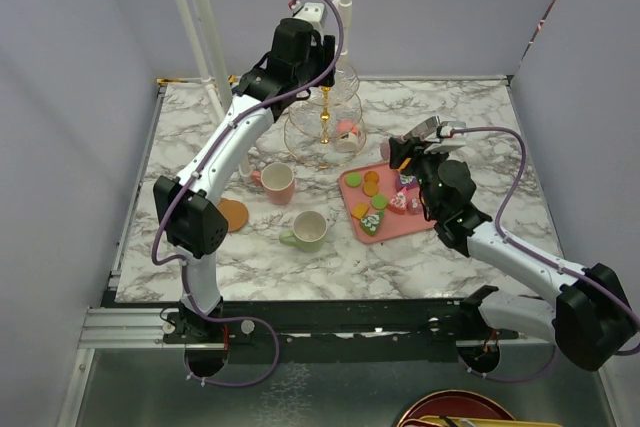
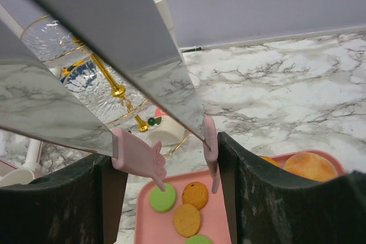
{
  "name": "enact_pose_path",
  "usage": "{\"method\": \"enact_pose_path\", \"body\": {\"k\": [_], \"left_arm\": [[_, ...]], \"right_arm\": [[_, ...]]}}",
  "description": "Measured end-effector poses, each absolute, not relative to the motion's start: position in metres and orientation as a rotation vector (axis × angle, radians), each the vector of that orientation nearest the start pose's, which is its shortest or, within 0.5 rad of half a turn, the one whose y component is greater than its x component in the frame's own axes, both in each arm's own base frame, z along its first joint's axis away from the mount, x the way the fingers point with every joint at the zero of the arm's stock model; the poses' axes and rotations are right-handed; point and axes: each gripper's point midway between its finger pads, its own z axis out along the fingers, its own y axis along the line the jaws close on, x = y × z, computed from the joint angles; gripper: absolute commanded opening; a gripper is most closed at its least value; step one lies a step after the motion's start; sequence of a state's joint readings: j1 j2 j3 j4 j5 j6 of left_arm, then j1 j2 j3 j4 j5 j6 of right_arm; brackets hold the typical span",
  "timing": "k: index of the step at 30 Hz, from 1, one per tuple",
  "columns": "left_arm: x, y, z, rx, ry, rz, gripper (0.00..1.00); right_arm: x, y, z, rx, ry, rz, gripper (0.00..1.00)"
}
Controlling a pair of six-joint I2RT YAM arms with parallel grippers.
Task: Serve the afternoon tea
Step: Adjust the desert table at the center of the board.
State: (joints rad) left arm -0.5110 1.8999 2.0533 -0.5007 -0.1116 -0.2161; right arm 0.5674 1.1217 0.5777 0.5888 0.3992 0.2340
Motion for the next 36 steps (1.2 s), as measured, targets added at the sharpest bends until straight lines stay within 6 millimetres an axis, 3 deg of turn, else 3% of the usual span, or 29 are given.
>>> {"method": "enact_pose_path", "body": {"k": [13,22,27,30,36], "left_arm": [[0.487,-0.271,0.331,0.227,1.941,-0.430,0.36],[0.482,-0.284,0.331,0.197,1.958,-0.538,0.34],[0.477,-0.301,0.333,0.205,1.967,-0.643,0.34],[0.473,-0.312,0.336,0.232,1.957,-0.703,0.38],[0.469,-0.311,0.340,0.290,1.931,-0.682,0.64]], "right_arm": [[0.350,0.131,0.232,0.122,1.574,0.245,0.62],[0.340,0.103,0.206,0.209,1.660,0.121,0.67],[0.335,0.088,0.199,0.262,1.681,0.071,0.69],[0.334,0.085,0.194,0.276,1.696,0.057,0.69],[0.333,0.083,0.193,0.281,1.700,0.052,0.69]]}}
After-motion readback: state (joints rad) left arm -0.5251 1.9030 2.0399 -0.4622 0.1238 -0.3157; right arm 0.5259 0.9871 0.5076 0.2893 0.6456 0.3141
